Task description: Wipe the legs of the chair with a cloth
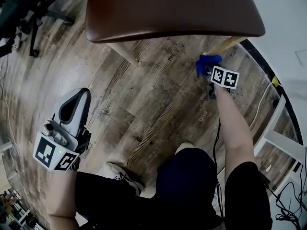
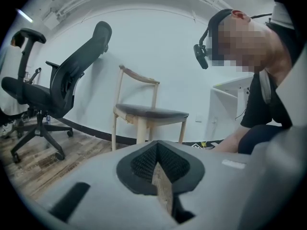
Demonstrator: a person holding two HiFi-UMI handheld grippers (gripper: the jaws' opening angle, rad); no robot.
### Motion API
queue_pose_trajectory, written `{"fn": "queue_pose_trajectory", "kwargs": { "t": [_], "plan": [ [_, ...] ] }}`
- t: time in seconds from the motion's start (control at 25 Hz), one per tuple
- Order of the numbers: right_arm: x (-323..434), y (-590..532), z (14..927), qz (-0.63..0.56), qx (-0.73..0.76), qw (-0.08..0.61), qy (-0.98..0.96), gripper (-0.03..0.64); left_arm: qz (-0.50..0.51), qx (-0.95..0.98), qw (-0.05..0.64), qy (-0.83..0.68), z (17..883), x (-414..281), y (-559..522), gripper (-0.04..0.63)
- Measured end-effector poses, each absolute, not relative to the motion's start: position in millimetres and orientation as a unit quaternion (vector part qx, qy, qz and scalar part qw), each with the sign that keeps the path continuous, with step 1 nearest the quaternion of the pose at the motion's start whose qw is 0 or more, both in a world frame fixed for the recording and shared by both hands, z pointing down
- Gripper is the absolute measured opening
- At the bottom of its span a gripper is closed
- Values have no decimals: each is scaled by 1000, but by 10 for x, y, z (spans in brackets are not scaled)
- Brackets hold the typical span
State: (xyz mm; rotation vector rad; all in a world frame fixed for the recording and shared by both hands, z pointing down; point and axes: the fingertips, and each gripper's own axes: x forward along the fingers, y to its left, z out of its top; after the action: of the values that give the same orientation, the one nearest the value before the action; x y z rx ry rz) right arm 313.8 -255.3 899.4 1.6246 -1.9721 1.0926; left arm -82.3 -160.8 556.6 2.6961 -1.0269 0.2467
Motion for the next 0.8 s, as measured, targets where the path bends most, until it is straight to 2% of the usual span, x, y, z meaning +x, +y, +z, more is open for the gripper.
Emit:
{"fn": "queue_pose_trajectory", "kwargs": {
  "t": [0.44, 0.8],
  "plan": [
    [3130, -2545, 9047, 397, 579, 188, -687, 66, 76, 920, 132, -362, 5523, -842, -1601, 0],
    [3159, -2531, 7985, 311, 587, 159, -731, 66, 45, 929, 132, -342, 5431, -743, -1582, 0]
  ]
}}
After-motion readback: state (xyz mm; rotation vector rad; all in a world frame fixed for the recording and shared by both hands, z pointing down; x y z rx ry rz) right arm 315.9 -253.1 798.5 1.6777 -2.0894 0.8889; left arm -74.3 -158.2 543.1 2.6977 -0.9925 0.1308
